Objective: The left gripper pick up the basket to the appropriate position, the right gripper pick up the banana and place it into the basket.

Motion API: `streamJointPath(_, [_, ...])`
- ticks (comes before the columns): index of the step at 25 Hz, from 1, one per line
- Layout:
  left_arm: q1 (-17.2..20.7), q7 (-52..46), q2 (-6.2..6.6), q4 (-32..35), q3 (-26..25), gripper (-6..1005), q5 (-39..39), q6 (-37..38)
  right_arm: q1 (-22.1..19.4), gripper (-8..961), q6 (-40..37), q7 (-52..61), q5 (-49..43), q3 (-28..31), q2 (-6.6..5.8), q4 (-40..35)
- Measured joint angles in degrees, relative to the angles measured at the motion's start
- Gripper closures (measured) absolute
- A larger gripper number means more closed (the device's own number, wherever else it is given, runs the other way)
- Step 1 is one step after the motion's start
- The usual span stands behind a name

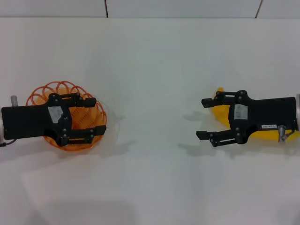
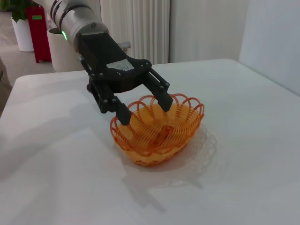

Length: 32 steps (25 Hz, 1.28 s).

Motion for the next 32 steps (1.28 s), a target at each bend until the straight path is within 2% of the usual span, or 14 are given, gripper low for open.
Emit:
streamJointPath(9, [0.10, 0.86, -0.10, 0.01, -0.25, 230, -0.30, 0.00, 0.55, 90, 0.00, -0.04, 0.01, 0.00, 0.00, 0.31])
streamJointPath(15, [0.79, -1.24, -0.64, 0.00, -7.42, 230, -0.08, -0.05, 0.54, 91, 0.00, 0.00, -0.03, 0.00, 0.00, 0.31])
streamJointPath(17, [0.86, -3.68, -0.34, 0.16, -9.51, 230, -0.04, -0.06, 0.54, 91, -0.01, 0.01, -0.05, 0.00, 0.00, 0.34])
streamJointPath(20, [0.99, -10.59, 0.75, 2.51, -12.69, 230, 1.32, -0.15, 0.54, 91, -0.01, 0.02, -0.06, 0.00, 0.00, 0.40])
streamJointPath(25, [0.77, -25.51, 1.20, 9.64, -17.42, 231, 10.02, -2.55, 0.54, 91, 0.00, 0.02, -0.07, 0.00, 0.00, 0.40])
streamJointPath(32, [-1.79, -38.77, 2.15, 14.09, -18.15, 231, 22.24, -3.24, 0.54, 90, 0.16, 0.02, -0.07, 0.00, 0.00, 0.40])
